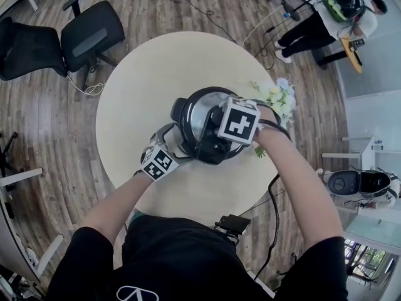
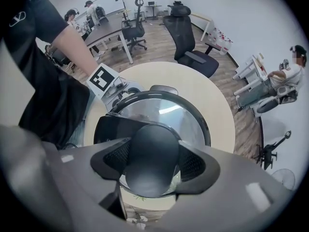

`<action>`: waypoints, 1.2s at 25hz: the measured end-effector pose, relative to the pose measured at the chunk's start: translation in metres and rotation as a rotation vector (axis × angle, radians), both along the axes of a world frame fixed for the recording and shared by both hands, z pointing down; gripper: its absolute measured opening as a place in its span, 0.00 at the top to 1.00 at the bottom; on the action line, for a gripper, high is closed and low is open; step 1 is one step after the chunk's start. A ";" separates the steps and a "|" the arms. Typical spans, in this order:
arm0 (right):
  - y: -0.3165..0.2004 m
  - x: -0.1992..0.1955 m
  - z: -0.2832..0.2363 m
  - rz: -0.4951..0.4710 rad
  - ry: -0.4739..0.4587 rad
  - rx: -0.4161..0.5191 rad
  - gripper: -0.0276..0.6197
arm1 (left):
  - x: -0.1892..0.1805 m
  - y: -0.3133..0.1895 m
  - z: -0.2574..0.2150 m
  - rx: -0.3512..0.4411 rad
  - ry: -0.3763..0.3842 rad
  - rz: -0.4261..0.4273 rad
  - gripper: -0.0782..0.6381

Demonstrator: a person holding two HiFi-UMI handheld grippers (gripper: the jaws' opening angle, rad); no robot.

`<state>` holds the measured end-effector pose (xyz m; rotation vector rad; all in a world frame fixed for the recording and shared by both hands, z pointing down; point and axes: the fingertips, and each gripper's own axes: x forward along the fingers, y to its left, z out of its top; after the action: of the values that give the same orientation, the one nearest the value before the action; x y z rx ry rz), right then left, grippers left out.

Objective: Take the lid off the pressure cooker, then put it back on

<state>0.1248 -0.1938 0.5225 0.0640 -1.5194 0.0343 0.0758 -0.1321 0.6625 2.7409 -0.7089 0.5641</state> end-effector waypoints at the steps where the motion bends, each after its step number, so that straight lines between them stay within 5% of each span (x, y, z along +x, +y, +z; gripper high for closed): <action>1: 0.001 0.000 0.000 -0.009 0.004 -0.001 0.50 | 0.001 0.000 -0.001 0.003 0.002 -0.001 0.07; 11: 0.000 -0.001 0.000 0.013 -0.005 0.014 0.50 | 0.000 -0.002 0.000 -0.011 -0.010 0.004 0.07; 14: -0.003 0.008 0.000 0.113 -0.029 0.021 0.50 | -0.003 -0.002 -0.005 -0.045 -0.019 0.029 0.09; 18: 0.000 0.008 -0.010 0.276 -0.187 -0.010 0.47 | -0.015 -0.001 -0.023 -0.071 -0.025 0.048 0.18; 22: 0.007 0.030 -0.037 0.353 -0.225 0.093 0.47 | -0.041 0.006 -0.020 -0.145 -0.012 -0.005 0.24; 27: 0.068 0.052 -0.053 0.464 -0.330 0.120 0.47 | -0.089 0.037 -0.043 -0.208 0.059 -0.102 0.48; 30: 0.097 0.048 -0.051 0.617 -0.514 0.154 0.51 | -0.104 0.032 -0.100 -0.136 0.166 -0.168 0.61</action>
<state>0.1725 -0.0972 0.4717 0.6898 -1.9593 0.4558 -0.0283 -0.1003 0.5622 2.5362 -0.8178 0.3304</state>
